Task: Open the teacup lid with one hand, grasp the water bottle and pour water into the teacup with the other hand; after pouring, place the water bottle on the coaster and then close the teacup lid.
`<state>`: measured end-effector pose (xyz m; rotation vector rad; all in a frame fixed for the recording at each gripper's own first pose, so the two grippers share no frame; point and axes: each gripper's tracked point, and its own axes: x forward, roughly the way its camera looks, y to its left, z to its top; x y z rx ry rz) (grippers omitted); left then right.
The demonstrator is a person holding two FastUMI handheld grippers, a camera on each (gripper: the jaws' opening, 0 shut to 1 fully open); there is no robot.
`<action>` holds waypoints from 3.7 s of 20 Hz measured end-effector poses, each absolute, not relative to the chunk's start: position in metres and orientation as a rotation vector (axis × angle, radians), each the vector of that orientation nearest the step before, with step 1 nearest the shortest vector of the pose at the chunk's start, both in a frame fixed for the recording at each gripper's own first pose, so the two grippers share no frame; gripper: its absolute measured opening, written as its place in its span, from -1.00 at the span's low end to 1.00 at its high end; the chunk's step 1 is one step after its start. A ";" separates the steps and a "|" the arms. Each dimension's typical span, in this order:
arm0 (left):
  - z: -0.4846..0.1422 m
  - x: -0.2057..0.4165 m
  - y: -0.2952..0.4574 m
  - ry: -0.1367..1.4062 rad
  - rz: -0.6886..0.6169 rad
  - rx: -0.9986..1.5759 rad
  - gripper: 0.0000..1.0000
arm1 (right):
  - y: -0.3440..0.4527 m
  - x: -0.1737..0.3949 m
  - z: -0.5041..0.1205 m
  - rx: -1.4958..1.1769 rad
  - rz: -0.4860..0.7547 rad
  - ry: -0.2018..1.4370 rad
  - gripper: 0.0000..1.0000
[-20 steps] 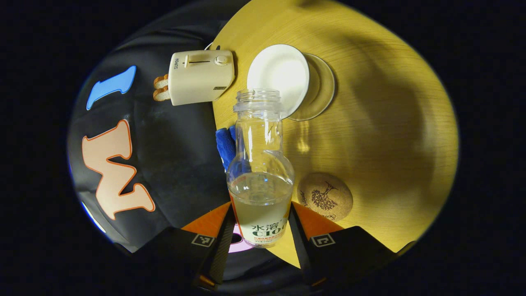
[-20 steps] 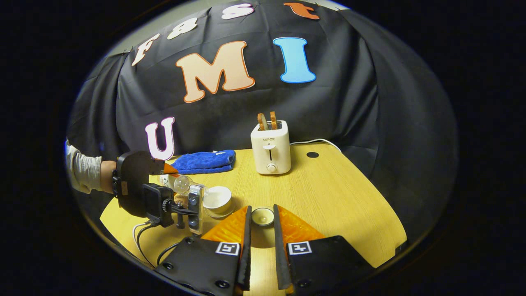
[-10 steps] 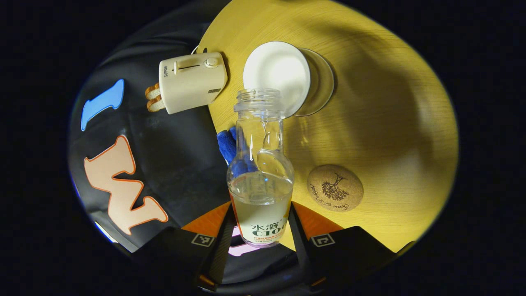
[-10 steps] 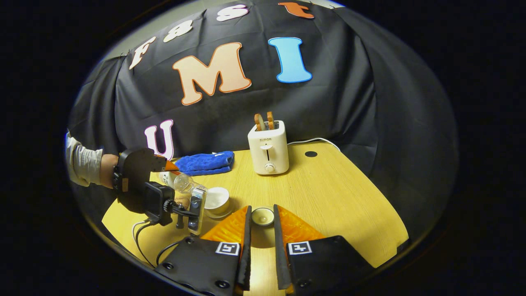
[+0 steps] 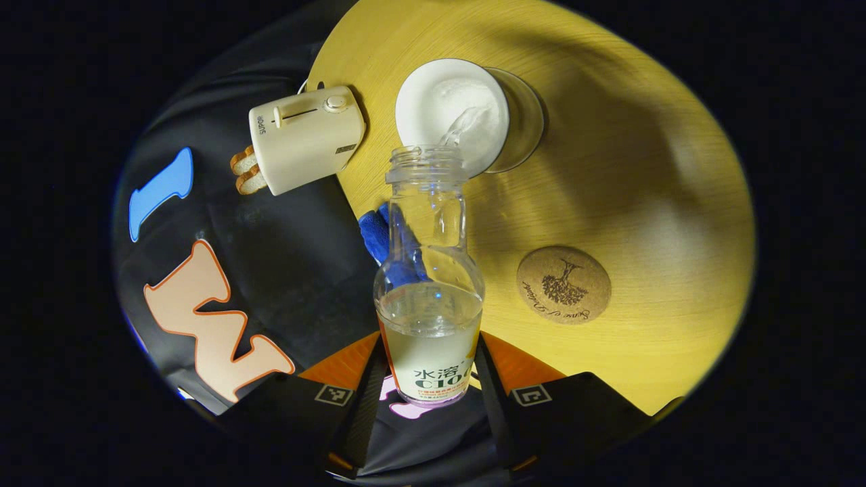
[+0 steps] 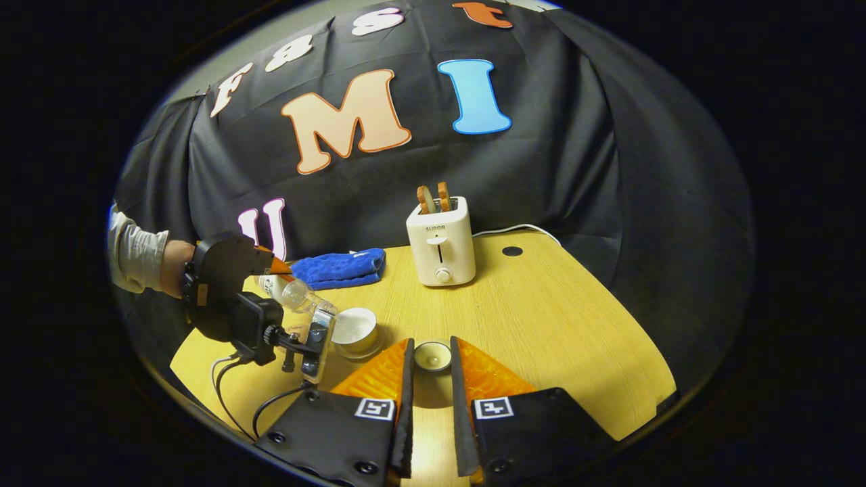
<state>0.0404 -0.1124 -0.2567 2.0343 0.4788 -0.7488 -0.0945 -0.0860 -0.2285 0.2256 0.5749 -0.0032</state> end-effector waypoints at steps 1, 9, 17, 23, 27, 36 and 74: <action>-0.255 0.040 -0.112 0.480 -0.747 2.043 0.39 | -0.086 -0.095 -0.229 0.227 -0.001 0.574 -0.43; -0.236 0.045 -0.112 0.472 -0.725 2.145 0.39 | -0.081 -0.098 -0.231 0.253 0.015 0.574 -0.46; -0.220 0.044 -0.121 0.478 -0.719 2.241 0.39 | -0.074 -0.100 -0.236 0.264 0.046 0.577 -0.43; -0.216 0.043 -0.131 0.467 -0.728 2.275 0.40 | -0.081 -0.101 -0.235 0.261 0.036 0.572 -0.43; -0.219 0.044 -0.129 0.478 -0.737 2.256 0.39 | -0.085 -0.101 -0.237 0.262 0.019 0.578 -0.43; -0.235 0.036 -0.121 0.501 -0.779 2.117 0.39 | -0.069 -0.095 -0.235 0.237 0.032 0.591 -0.43; -0.288 0.008 -0.122 0.497 -0.488 0.258 0.38 | 0.007 -0.084 -0.211 -0.004 0.156 0.694 -0.43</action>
